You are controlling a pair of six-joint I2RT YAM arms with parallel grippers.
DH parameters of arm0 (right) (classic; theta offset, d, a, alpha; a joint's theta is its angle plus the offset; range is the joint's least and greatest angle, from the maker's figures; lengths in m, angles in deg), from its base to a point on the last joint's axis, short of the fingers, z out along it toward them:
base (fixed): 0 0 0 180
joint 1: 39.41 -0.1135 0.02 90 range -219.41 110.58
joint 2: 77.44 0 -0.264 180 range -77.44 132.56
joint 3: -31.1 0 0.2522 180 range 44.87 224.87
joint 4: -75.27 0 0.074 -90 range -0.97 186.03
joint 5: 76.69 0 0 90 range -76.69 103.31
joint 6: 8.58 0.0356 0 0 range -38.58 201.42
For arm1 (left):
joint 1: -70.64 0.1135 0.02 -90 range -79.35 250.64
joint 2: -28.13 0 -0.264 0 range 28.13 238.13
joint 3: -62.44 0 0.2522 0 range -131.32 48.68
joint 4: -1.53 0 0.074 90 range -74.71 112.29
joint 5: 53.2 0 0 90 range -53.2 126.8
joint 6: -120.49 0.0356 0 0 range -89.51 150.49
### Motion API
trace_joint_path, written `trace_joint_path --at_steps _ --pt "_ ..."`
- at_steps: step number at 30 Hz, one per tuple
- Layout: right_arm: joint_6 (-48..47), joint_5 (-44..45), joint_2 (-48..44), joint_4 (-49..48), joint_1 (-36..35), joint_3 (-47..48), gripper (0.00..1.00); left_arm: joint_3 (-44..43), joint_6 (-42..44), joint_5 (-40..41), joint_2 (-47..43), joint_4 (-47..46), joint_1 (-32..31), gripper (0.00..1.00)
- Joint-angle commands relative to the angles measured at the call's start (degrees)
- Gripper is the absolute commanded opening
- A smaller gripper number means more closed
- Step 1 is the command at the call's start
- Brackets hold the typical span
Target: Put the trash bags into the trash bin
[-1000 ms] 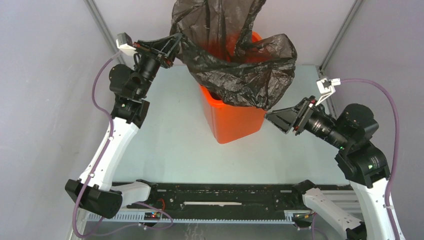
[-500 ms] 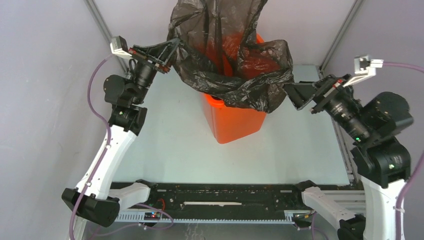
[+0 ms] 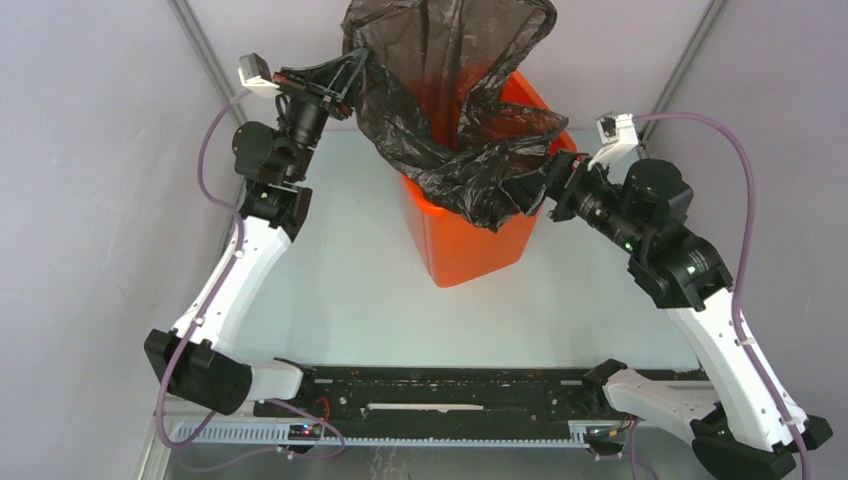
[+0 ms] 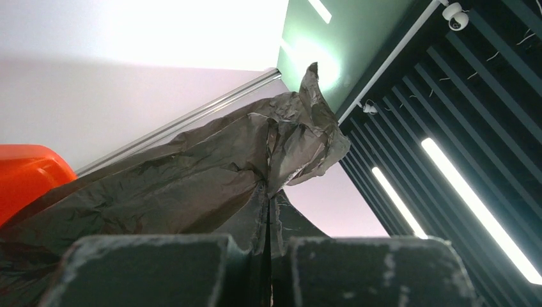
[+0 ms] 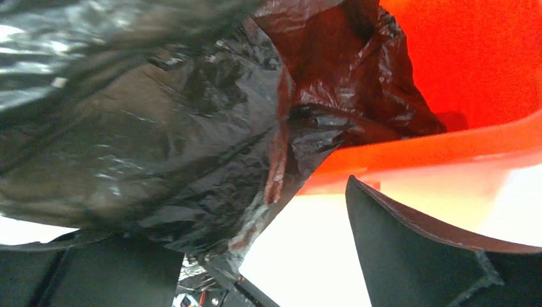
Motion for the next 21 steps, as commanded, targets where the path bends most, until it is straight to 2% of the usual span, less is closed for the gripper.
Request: trace_joint_path --at_steps 1,4,7,12,16,21 --pt "-3.32 8.47 5.05 -7.94 -2.08 2.63 0.90 -3.88 -1.06 -0.74 -0.21 -2.03 0.34 0.00" --pt "-3.31 13.32 9.70 -12.36 -2.17 5.73 0.80 -4.17 -0.41 -0.95 0.23 -1.82 0.50 0.00" --pt "-4.33 14.34 13.90 -18.44 -1.81 6.81 0.74 -4.29 2.76 1.61 0.15 1.73 1.30 0.00" --pt "-4.65 15.42 21.05 -23.97 -0.22 9.12 0.58 -10.13 7.82 2.25 2.64 7.16 2.26 0.00" --pt "-5.46 14.92 24.46 -24.25 1.24 11.30 0.53 -11.90 8.79 0.81 4.13 8.30 2.24 0.00" --pt "-5.98 15.77 20.16 -17.73 3.37 7.36 0.49 -5.16 10.81 -1.02 0.71 10.79 2.29 0.00"
